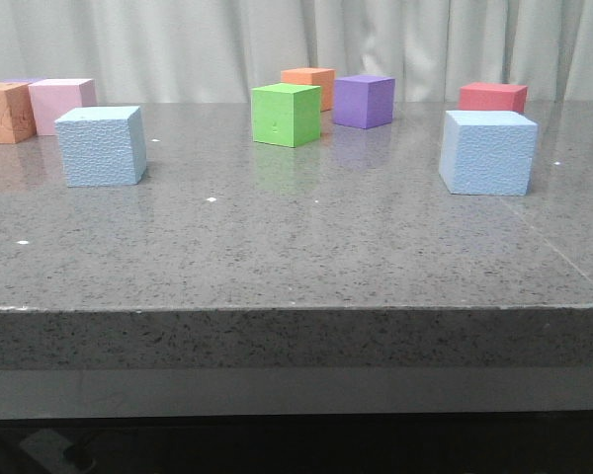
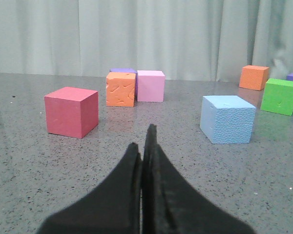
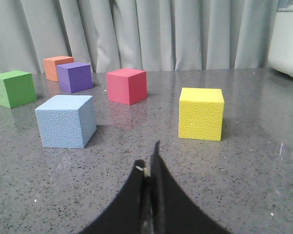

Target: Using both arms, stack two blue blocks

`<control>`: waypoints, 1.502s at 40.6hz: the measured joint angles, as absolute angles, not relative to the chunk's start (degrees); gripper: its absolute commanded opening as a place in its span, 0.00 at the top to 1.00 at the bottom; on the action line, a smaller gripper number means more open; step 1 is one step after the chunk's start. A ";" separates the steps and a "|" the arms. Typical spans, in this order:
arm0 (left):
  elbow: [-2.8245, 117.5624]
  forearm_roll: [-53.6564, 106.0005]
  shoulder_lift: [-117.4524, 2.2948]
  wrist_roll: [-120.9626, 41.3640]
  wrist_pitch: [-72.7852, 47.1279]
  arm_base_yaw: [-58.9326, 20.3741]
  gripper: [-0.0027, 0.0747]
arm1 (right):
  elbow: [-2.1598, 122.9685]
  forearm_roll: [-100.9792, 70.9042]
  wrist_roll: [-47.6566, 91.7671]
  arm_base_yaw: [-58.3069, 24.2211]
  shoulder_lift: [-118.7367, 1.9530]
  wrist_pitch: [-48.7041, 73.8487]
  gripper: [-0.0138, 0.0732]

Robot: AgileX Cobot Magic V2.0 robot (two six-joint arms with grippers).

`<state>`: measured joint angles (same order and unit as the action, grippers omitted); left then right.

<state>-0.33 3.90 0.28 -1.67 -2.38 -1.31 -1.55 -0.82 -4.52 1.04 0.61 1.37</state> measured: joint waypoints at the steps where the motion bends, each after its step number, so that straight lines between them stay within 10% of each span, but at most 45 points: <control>1: -0.33 3.90 0.28 -1.67 -2.38 -1.31 0.99 | -1.55 -0.82 -4.52 1.04 0.61 1.37 0.98; 44: 0.75 3.90 0.28 -1.67 0.00 -1.31 0.99 | -1.12 -0.53 -4.52 1.04 0.61 -0.59 0.98; 61: 31.18 3.06 -5.87 -1.67 -26.73 -1.31 0.99 | 28.08 2.83 -4.52 1.04 -4.40 25.53 0.98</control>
